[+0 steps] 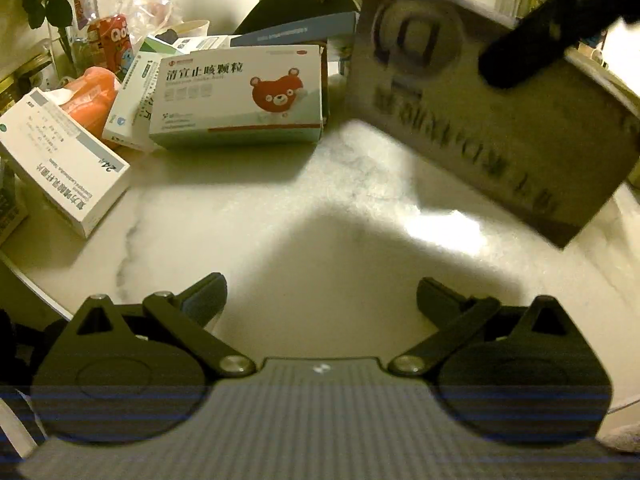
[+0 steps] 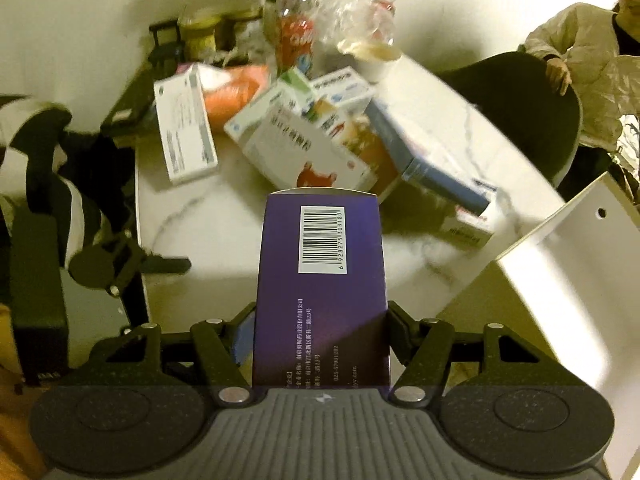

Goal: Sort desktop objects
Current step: 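Carry the purple box with the right gripper over the beige cardboard box, then lower the purple box into the beige box and open the right gripper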

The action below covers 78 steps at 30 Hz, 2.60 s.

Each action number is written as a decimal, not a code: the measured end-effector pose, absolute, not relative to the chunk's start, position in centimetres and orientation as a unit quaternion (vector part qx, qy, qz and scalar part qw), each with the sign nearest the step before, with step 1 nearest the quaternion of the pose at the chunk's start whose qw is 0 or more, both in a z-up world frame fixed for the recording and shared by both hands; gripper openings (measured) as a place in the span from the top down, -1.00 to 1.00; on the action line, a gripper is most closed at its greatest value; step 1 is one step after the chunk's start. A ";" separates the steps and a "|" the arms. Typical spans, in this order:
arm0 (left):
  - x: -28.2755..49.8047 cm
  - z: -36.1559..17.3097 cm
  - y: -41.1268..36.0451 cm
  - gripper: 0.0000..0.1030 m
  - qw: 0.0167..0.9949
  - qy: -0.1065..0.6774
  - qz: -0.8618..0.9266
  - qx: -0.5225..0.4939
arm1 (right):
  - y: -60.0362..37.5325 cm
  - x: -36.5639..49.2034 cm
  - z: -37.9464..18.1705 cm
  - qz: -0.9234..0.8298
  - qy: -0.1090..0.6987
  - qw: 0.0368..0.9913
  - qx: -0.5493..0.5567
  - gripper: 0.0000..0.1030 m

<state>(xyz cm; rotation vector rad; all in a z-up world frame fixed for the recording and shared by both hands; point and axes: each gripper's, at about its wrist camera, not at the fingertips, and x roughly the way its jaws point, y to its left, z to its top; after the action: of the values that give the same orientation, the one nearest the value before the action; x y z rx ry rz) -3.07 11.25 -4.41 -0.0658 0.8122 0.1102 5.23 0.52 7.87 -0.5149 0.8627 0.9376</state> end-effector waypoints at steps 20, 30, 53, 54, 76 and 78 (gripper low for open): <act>-2.5 -4.0 10.8 -1.00 0.920 0.389 0.039 -0.040 | -9.4 14.2 16.9 0.310 0.359 0.877 -0.078 -0.30; -2.2 -4.3 11.2 -1.00 0.918 0.392 0.042 -0.044 | -13.6 20.7 13.1 0.166 0.399 0.901 -0.047 -0.30; -1.3 -4.6 10.3 -1.00 0.914 0.402 0.052 -0.022 | -15.6 30.5 2.6 -0.058 0.434 0.897 -0.057 -0.30; -1.3 -4.6 10.3 -1.00 0.914 0.403 0.052 -0.022 | -15.6 30.7 2.3 -0.060 0.435 0.897 -0.056 -0.30; -1.4 -4.6 10.7 -1.00 0.915 0.400 0.044 -0.032 | -15.0 30.4 3.1 -0.032 0.373 0.918 -0.129 -0.43; -1.5 -4.6 10.8 -1.00 0.915 0.399 0.042 -0.033 | -15.2 29.4 4.0 0.002 0.363 0.921 -0.144 -0.43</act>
<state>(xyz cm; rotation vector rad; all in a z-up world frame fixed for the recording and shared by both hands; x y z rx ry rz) -1.51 10.76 -4.56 -0.0680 0.8221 0.0870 29.38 -15.17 3.97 -0.2957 0.7448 0.0047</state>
